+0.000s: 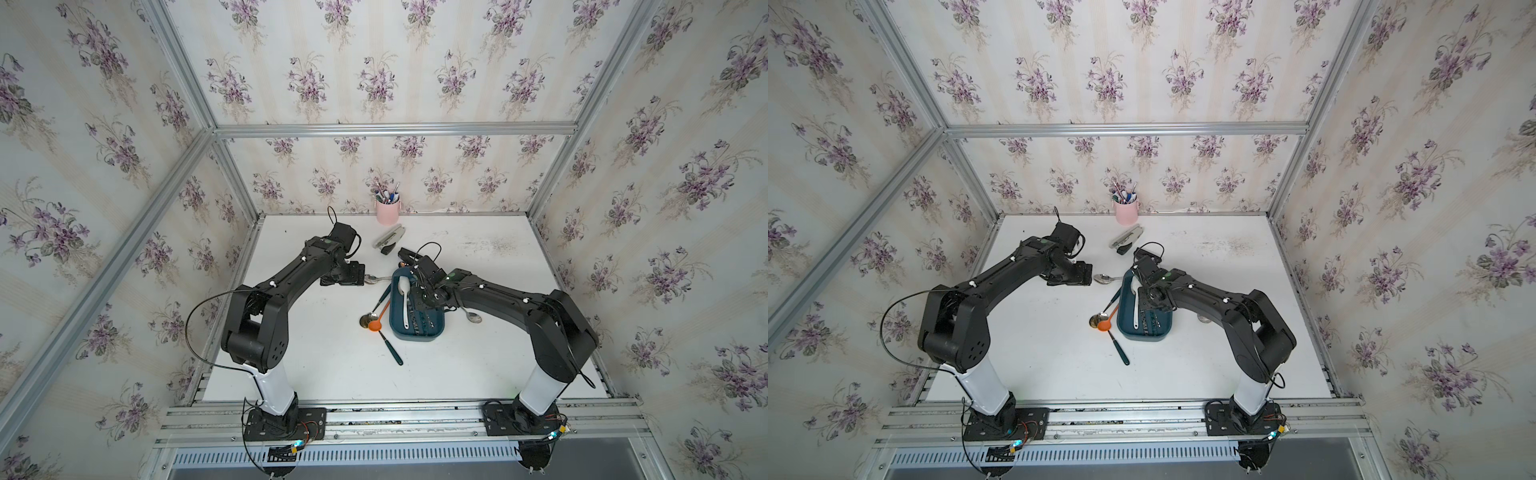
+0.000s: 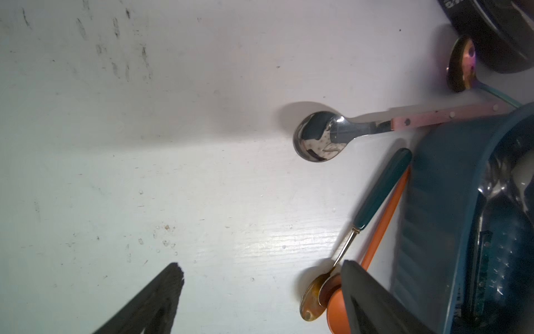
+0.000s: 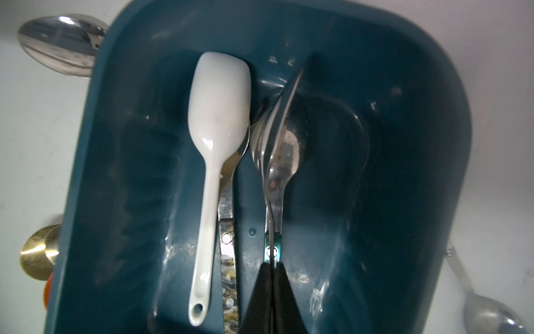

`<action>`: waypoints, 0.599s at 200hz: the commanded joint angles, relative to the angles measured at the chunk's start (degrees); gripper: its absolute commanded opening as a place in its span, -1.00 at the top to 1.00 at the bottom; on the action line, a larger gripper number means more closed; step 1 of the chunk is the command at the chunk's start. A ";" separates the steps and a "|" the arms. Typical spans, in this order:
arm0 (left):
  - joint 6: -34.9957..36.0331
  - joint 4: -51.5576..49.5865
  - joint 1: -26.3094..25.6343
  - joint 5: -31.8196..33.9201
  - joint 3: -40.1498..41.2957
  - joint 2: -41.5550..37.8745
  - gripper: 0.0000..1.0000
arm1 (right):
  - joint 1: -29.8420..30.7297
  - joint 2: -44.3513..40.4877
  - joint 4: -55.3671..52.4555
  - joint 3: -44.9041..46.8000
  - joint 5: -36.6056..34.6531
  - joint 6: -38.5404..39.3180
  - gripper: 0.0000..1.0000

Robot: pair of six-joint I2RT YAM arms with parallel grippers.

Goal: Put the spoon into the storage box
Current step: Place the spoon in the storage box.

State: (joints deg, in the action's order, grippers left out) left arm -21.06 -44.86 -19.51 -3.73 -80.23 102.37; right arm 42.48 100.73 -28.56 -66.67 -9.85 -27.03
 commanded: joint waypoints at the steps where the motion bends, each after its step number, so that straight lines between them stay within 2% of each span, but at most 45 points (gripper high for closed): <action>1: -0.20 0.15 -0.03 0.74 0.07 -0.24 -0.78 | 0.81 1.77 -1.15 -0.31 -4.67 -1.37 0.89; 50: -0.40 0.14 -0.03 0.73 0.07 -0.23 -0.78 | 2.14 4.91 -0.05 -1.52 -6.16 -2.44 0.84; 85: -0.49 0.20 0.00 0.83 0.16 -0.24 -0.78 | 2.99 6.54 -0.48 -2.87 -4.50 -2.05 0.57; 120: -0.74 0.32 -0.02 0.74 0.08 -0.15 -0.78 | 3.49 6.66 -1.14 -3.72 -4.74 -2.00 0.39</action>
State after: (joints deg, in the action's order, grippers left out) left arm -21.47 -44.84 -19.51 -3.33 -80.20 102.37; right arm 45.80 107.20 -28.53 -69.89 -14.26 -28.71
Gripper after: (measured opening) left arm 0.890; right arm 0.280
